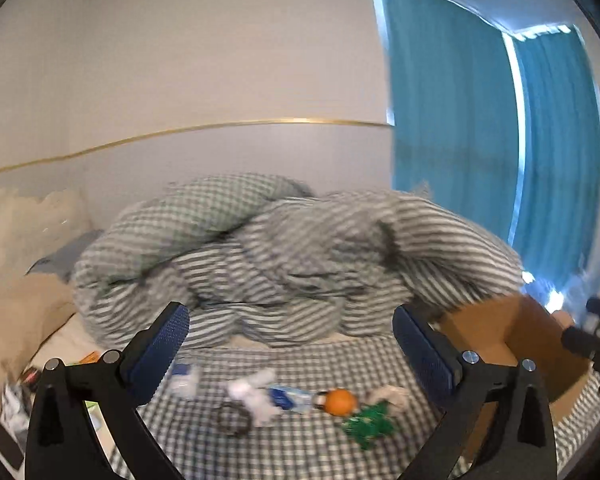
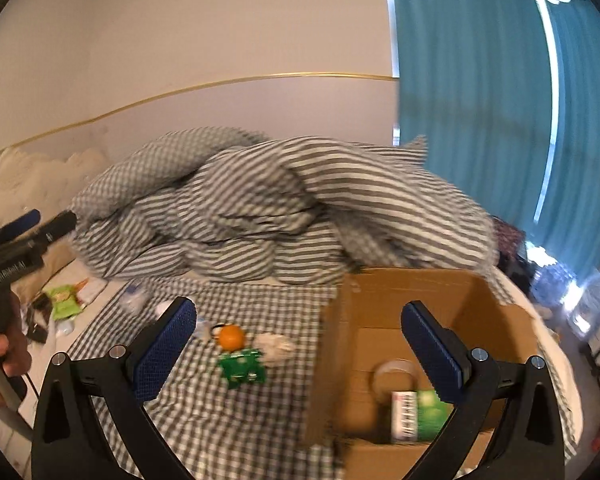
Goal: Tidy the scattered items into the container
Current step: 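Move both grippers back over the scattered items on the bed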
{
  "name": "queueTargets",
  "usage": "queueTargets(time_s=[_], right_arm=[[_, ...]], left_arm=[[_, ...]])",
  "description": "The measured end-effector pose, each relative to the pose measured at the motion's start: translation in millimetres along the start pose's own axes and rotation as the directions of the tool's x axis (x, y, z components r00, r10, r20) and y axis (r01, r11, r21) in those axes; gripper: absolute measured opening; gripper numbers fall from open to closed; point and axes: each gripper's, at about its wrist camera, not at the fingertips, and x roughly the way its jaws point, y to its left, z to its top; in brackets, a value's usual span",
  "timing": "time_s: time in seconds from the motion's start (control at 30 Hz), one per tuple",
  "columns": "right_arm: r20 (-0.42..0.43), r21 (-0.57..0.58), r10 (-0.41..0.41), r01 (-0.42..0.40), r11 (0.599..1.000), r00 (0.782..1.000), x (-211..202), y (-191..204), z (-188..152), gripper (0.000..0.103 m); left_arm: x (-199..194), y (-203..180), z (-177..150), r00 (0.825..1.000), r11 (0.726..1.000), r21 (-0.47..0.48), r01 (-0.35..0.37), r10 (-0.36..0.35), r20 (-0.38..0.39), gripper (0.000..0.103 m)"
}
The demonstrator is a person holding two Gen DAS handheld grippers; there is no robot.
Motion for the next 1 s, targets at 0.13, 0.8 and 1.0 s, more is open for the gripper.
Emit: queueTargets(time_s=[0.13, 0.8, 1.0], right_arm=[[-0.045, -0.011, 0.073, -0.073, 0.997, 0.996, 24.9, 30.5, -6.7, 0.103], [-0.255, -0.173, 0.124, -0.171, 0.97, 0.959, 156.8, 99.7, -57.1, 0.103], [-0.258, -0.161, 0.113, -0.158, 0.974, 0.96, 186.5, 100.6, -62.2, 0.103]], left_arm=[[5.4, 46.6, -13.5, 0.994, 0.996, -0.038, -0.075, 0.072, -0.077, 0.103], [121.3, 156.5, -119.2, 0.937, 0.973, -0.1, -0.21, 0.171, -0.305, 0.103], [187.5, 172.0, -140.7, 0.925, 0.979, -0.12, -0.165, 0.111, -0.363, 0.103]])
